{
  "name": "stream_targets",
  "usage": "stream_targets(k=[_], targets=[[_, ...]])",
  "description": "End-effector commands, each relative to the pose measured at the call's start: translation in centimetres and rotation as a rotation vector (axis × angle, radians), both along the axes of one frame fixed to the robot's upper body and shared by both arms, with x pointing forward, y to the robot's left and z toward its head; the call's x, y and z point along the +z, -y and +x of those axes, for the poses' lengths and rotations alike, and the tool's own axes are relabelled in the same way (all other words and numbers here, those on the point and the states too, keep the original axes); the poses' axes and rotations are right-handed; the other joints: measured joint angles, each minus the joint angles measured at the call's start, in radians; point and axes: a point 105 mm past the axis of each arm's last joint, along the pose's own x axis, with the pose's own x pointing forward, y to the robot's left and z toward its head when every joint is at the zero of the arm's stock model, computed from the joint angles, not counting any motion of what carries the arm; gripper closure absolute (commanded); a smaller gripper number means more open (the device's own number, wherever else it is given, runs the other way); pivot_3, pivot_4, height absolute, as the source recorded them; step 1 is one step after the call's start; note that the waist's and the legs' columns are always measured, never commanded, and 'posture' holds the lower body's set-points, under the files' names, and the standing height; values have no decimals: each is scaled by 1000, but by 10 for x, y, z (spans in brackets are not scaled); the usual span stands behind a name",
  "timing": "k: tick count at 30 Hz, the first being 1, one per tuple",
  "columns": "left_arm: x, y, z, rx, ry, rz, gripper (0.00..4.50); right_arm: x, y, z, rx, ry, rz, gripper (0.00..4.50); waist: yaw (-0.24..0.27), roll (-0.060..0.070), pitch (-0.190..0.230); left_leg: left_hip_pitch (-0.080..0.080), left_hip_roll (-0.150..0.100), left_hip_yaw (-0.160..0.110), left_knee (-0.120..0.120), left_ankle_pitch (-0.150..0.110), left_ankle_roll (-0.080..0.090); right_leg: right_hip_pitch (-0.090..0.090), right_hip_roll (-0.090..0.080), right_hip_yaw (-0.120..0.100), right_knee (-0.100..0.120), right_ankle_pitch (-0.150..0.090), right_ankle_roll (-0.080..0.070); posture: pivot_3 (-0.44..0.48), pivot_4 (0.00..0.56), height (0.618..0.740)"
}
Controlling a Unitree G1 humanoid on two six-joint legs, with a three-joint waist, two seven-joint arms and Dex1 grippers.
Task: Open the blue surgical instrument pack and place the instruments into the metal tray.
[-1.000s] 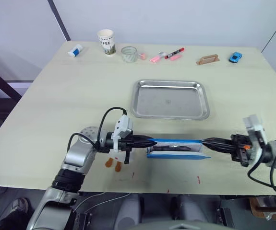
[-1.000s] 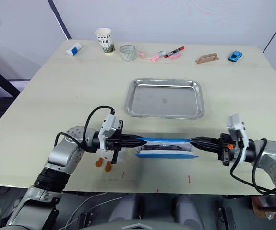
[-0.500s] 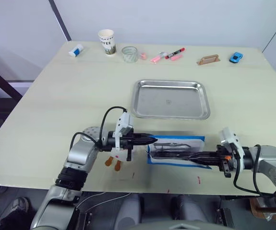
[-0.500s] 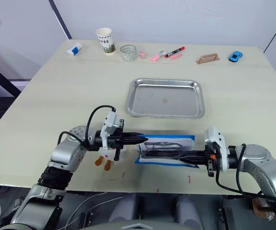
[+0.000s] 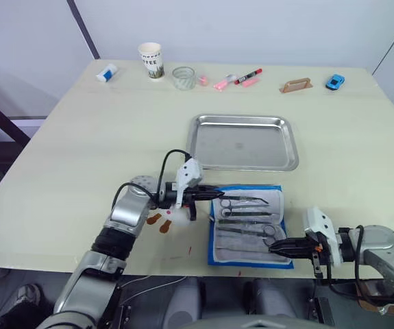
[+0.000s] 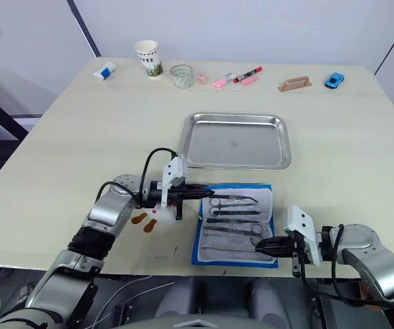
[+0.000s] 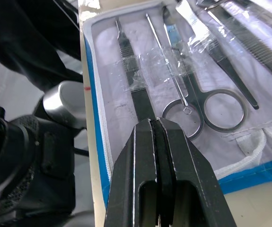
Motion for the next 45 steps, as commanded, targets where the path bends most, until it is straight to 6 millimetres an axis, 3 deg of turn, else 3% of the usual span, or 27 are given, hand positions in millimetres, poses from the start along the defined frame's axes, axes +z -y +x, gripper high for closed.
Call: stream_targets(k=[1, 10, 13, 16, 22, 29, 35, 45], targets=[[-19, 6, -2, -7, 5, 92, 4500, -5, 1, -3, 7, 19, -29, 4481, 1, 0, 0, 0, 0, 0, 0, 0, 0, 0, 0, 0, 0, 0, 0, 0, 150, 740], [-24, 4, -6, -22, 13, 116, 4500, -10, 0, 5, -26, 64, -27, 4481, 2, 0, -1, 7, 0, 0, -1, 0, 0, 8, 0, 0, -1, -1, 1, 0, 150, 740], [-19, 0, -4, 1, 17, 99, 3600, -7, 0, 4, -11, 66, -20, 4500, 0, 0, -1, 7, 0, 0, -1, 0, 0, 8, 0, 0, -1, -1, 1, 0, 150, 740], [-10, -3, -1, 15, 64, 60, 2380, -4, 1, 4, -3, 64, -16, 4500, -2, 0, -1, 7, 0, 0, -1, 0, 0, 8, 0, 0, -1, -1, 1, 0, 150, 740], [7, -10, -16, -39, 75, -66, 66, 3, -3, 5, 2, 41, 25, 4500, -4, 1, -1, 7, 0, 0, -2, 0, 0, 7, 0, 0, -1, -2, 0, 0, 150, 740], [20, -27, -24, 3, 53, -146, 66, 9, -3, 0, 14, 25, 55, 4500, -2, 1, 0, 7, 0, -1, -2, 0, 0, 7, 0, 0, -1, -2, 0, 0, 150, 740], [27, -39, -18, 87, 48, -199, 66, 12, -2, -4, 22, 24, 69, 4500, -3, 1, 0, 7, 0, -1, -2, 0, 0, 7, 0, 0, -1, -2, 0, 0, 150, 740], [42, -67, -41, 65, -56, -300, 66, 28, 1, -3, -20, 65, 150, 4500, -3, 0, 1, 7, 0, -1, -2, 0, 0, 7, 0, 0, -1, -2, 0, 0, 150, 740]])
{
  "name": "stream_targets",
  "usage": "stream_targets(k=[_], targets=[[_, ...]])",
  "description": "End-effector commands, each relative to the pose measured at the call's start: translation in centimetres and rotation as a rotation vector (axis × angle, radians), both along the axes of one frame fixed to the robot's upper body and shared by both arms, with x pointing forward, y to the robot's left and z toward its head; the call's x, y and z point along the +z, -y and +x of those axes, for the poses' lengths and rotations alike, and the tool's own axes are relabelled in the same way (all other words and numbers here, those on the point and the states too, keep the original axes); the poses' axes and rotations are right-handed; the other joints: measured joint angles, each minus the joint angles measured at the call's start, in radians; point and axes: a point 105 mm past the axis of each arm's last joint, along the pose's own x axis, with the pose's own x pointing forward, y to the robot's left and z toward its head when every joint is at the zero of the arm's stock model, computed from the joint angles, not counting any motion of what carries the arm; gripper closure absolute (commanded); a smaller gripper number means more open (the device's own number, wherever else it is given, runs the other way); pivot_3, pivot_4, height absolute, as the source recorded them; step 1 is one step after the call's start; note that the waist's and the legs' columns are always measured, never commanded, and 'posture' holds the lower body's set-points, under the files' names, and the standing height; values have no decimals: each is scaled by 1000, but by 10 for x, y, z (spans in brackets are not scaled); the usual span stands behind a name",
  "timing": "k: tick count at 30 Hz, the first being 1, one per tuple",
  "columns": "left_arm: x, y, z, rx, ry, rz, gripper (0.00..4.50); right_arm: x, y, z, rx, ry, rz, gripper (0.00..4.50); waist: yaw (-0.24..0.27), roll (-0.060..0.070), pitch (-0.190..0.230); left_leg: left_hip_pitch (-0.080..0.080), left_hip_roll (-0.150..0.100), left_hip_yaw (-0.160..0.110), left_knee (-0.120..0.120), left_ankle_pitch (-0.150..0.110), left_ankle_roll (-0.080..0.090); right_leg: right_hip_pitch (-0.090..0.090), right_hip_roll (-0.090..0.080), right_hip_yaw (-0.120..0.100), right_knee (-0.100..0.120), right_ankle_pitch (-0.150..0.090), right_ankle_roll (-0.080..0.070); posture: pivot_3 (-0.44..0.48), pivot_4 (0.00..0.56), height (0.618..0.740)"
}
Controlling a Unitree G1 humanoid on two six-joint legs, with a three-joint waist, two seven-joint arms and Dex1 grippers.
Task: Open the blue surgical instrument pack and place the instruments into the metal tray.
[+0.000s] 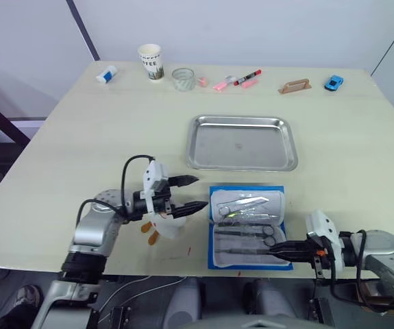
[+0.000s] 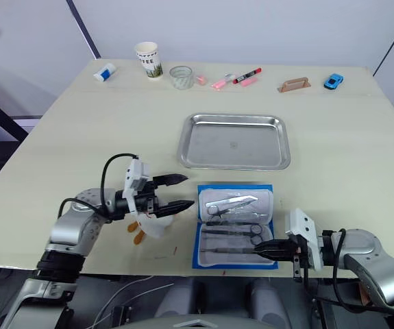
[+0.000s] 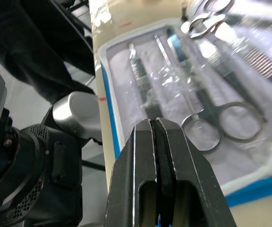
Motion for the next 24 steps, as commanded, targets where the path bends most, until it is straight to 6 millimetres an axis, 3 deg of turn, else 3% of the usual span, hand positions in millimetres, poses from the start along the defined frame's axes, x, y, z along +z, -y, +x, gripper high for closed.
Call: stream_targets(k=[1, 4, 7, 9, 12, 24], targets=[[19, -8, -13, -55, 11, -52, 5, 19, 0, 3, -12, 74, 52, 4187, 1, 0, 0, 0, 0, 0, 0, 0, 0, 0, 0, 0, 0, 0, 0, 0, 150, 740], [23, -17, -27, -88, -7, -67, 0, 22, -2, 5, -13, 109, 69, 3072, 2, 0, 0, 0, 0, 0, 0, 0, 0, 0, 0, -1, 0, 0, 0, 0, 150, 740], [22, -25, -41, -88, 12, -31, 0, 21, -7, 8, -7, 141, 79, 2351, 1, -1, 1, 0, 0, 0, 0, 0, 0, 0, -1, 0, 0, 0, 0, 0, 150, 740], [31, -25, -49, -128, 41, -141, 0, 19, -9, 12, -6, 186, 66, 1434, 0, 0, 2, 0, 1, 0, -1, 0, 0, 0, 0, 0, 0, -1, -1, 0, 150, 740], [35, -35, -62, -206, -17, -147, 0, 17, -13, 23, -22, 256, 63, 36, 2, 0, 3, 0, 1, 1, -1, 0, 0, -1, 0, 0, 1, -1, -1, 0, 150, 740], [40, -42, -69, -271, 67, -76, 0, 13, -13, 44, -9, 331, -3, 36, 1, 1, 4, 0, 0, 2, -1, 0, 0, -2, 0, 1, 1, -1, -1, 0, 150, 740]])
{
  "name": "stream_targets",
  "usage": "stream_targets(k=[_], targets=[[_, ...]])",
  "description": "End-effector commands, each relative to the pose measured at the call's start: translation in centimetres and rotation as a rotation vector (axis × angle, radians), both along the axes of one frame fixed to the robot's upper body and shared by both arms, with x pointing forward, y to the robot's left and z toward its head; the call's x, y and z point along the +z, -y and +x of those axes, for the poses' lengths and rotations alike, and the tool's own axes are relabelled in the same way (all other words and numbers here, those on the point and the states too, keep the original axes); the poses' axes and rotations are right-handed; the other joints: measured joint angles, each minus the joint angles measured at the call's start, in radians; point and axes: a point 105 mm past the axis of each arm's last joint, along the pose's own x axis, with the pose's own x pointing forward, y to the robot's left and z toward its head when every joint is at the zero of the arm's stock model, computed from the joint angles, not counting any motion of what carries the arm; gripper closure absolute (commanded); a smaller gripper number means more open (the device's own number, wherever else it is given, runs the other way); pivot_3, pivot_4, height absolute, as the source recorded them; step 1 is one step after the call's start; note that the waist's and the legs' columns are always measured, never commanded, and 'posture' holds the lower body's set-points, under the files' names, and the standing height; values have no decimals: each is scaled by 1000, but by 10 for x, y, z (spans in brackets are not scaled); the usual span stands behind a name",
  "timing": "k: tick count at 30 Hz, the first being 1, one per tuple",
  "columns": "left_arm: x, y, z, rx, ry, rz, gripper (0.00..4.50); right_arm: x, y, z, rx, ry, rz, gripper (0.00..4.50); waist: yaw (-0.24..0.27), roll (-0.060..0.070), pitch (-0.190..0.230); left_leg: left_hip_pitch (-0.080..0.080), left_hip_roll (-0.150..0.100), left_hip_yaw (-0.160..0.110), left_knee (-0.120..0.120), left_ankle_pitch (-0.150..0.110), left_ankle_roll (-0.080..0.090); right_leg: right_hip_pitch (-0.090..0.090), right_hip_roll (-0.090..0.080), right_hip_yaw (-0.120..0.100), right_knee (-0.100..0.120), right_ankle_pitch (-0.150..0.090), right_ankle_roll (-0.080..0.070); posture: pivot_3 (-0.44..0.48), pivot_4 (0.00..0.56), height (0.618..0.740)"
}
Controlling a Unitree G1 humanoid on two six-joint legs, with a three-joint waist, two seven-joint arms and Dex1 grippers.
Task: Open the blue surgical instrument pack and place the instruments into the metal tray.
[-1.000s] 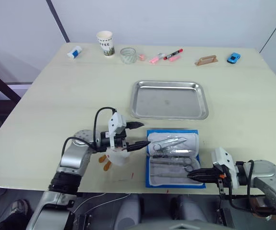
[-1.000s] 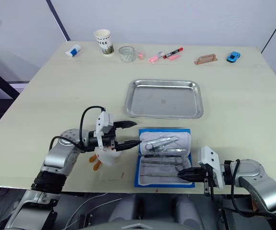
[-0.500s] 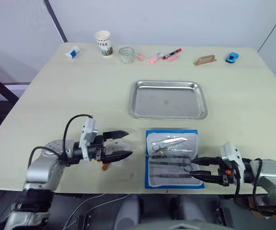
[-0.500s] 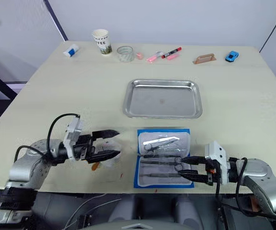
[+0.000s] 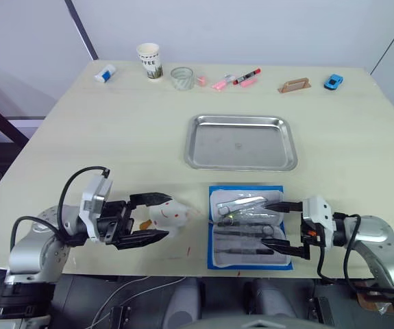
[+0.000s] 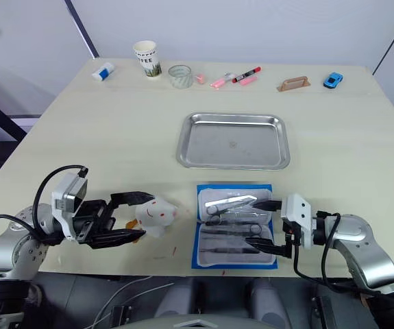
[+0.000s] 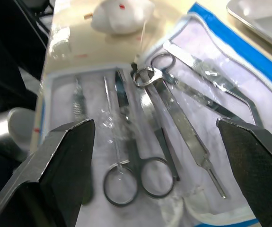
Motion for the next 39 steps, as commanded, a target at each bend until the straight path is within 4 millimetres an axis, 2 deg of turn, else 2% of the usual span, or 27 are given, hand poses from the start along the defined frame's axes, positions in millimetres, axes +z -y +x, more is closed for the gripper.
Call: stream_targets(k=[1, 6, 13, 18, 26, 32, 36, 39], targets=[[8, 0, -4, -53, 85, 31, 0, 6, -2, 6, 8, 59, -4, 36, 0, 0, 0, 0, 0, 0, 0, 0, 0, 0, 0, 0, 0, 0, 0, 0, 150, 740], [7, 4, -1, -51, 101, 33, 0, 2, -5, 15, -16, 71, -15, 36, 0, 0, 0, 0, 0, 1, 0, 0, 0, 0, 0, 0, 0, 0, 0, 0, 150, 740], [4, 13, 0, -43, 103, 20, 0, -33, 2, 11, -19, 16, -119, 36, 0, 0, 0, 0, 0, 1, 0, 0, 0, 0, 0, 0, 0, 0, 0, 0, 150, 740], [1, 18, 0, -39, 98, 14, 0, -47, 7, 10, -10, -22, -157, 36, 0, -1, -1, 1, 0, 1, 0, 0, 0, 0, 0, 1, 0, 0, 0, 0, 150, 740], [-3, 21, 3, -36, 82, 15, 0, -57, 12, 9, 5, -60, -184, 36, 0, -5, -3, 1, 0, 0, 0, 0, 0, 0, 0, 1, 0, 0, 0, 0, 150, 740], [-4, 19, 10, 30, 51, 25, 0, -60, 10, 10, 8, -73, -187, 36, 0, -6, -4, 1, 0, 0, 0, 0, 0, 0, 0, 1, 0, 0, 0, 0, 150, 740], [-4, 13, 20, 130, 86, 92, 0, -61, 10, 10, 8, -79, -189, 36, 0, -6, -5, 1, 0, 0, 0, 0, 0, 0, 0, 0, 1, 0, 0, 0, 150, 740], [-5, 8, 21, 122, 93, 147, 0, -61, 10, 10, 12, -85, -188, 36, 0, -7, -5, 1, 0, 0, 0, 0, 0, 1, 0, 0, 0, 0, 0, 0, 150, 740]])
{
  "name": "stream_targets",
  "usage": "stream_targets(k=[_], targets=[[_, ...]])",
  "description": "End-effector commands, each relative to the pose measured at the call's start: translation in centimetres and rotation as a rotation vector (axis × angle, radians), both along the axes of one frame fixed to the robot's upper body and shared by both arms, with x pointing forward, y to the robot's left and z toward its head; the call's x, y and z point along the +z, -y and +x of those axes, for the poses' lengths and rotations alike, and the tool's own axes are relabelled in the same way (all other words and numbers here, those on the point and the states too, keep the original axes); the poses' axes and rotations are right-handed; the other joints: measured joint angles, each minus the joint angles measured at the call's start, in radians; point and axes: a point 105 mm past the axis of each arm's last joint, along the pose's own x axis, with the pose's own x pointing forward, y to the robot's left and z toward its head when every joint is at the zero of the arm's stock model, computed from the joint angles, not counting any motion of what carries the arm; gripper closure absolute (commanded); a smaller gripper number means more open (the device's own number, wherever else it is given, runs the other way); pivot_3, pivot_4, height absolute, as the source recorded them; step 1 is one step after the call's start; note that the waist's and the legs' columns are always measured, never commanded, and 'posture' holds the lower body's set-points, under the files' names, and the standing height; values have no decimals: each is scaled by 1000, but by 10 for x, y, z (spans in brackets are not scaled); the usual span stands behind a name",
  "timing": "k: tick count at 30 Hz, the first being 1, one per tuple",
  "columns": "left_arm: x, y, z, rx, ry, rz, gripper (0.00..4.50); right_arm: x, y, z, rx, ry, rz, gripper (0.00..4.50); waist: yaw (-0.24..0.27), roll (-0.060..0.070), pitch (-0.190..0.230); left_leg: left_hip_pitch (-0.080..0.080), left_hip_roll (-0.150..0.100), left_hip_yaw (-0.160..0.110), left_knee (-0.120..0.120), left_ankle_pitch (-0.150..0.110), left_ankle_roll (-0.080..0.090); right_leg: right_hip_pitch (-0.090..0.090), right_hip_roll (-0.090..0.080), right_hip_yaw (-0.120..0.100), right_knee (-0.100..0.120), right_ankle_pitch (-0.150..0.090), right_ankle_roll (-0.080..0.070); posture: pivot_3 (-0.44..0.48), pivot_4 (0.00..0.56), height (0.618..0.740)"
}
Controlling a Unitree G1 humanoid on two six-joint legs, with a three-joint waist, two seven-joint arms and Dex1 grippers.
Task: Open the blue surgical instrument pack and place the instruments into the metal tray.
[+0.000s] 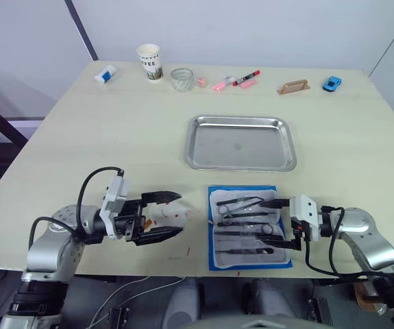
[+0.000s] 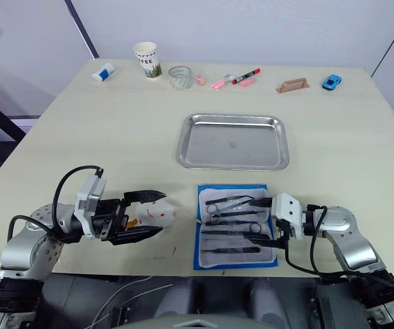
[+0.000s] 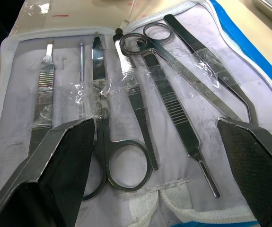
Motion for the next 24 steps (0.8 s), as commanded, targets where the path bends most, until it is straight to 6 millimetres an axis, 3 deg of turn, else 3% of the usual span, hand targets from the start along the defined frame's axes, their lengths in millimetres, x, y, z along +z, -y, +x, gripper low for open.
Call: stream_targets(k=[1, 12, 17, 22, 23, 24], targets=[[10, -6, 2, -18, 61, 82, 0, -32, 13, -7, -37, -109, -108, 36, 0, 0, 0, 0, 0, 0, 0, 0, 0, 0, 0, 0, 0, 0, 0, 0, 150, 740], [-5, -2, 12, -61, 21, 215, 0, -32, 12, -7, -31, -112, -112, 36, 1, -1, 0, 1, 0, 0, 0, 0, 0, 1, 0, 0, 0, 0, 0, 0, 150, 740], [2, 27, 11, -102, 34, 163, 0, -30, 11, -7, -33, -108, -109, 36, -1, 0, 0, 1, 0, 0, 0, 0, 0, 1, 0, 0, 0, 0, 0, 0, 150, 740], [13, 50, 23, -70, 19, 99, 0, -28, 9, -6, -35, -104, -103, 36, 0, -1, -1, 1, 0, -1, 0, 0, 0, 1, 0, 0, 1, 0, 0, 0, 150, 740], [14, 56, 26, -67, 28, 98, 551, -27, 9, -6, -35, -103, -102, 0, 0, -1, -1, 1, 0, 0, 0, 0, 0, 1, 0, 0, 1, 0, 0, 0, 150, 740], [15, 62, 28, -65, 36, 95, 811, -27, 9, -5, -36, -102, -102, 0, 0, -1, -1, 1, 0, -1, 0, 0, 0, 1, 0, -1, 0, 0, 0, 0, 150, 740]])
